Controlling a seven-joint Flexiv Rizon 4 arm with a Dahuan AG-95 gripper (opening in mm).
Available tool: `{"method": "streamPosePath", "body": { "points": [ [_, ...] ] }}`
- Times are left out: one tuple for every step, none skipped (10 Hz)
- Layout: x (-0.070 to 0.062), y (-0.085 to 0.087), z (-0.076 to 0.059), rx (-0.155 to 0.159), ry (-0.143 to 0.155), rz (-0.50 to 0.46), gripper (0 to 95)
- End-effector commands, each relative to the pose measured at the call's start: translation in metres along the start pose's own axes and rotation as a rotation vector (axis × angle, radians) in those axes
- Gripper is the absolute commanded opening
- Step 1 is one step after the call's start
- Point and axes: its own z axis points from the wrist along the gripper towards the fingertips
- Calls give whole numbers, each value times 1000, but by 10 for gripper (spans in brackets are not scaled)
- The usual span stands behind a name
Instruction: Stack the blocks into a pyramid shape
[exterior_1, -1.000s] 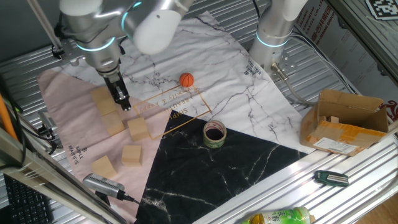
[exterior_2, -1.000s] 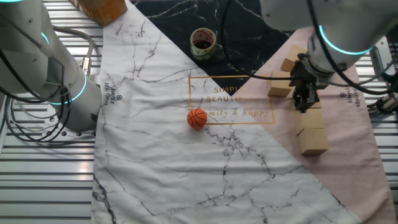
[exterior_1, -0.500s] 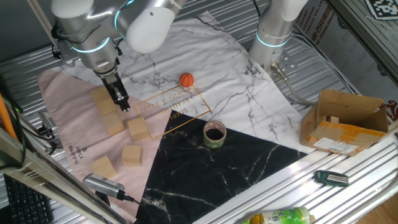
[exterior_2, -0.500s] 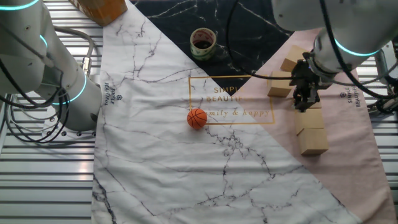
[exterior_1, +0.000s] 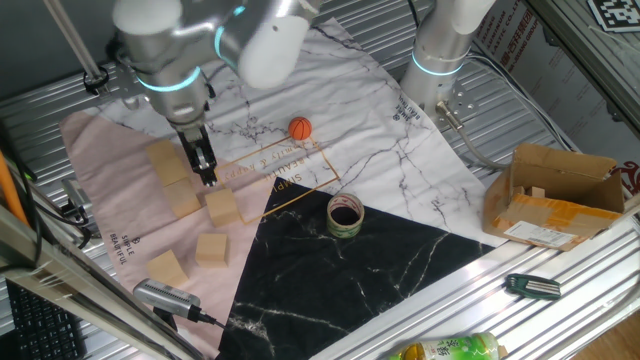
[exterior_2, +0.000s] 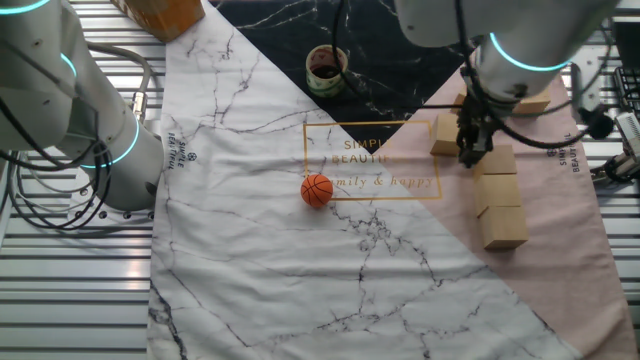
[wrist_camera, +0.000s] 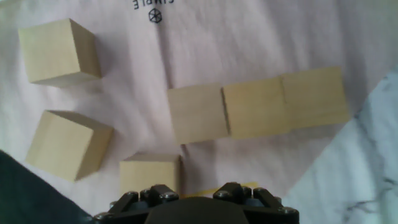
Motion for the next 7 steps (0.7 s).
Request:
{"method": "streamPosePath", "body": {
  "points": [
    [3, 10, 4, -1, -6, 31, 570],
    [3, 12, 5, -1, -8, 34, 570],
    [3, 16, 6, -5, -9, 51, 570],
    [3, 18, 7, -6, -9, 63, 570],
    [3, 20, 8, -6, -9, 68, 570],
    [3, 21, 8, -8, -12, 75, 570],
    [3, 23, 10, -8, -14, 88, 570]
  ]
}}
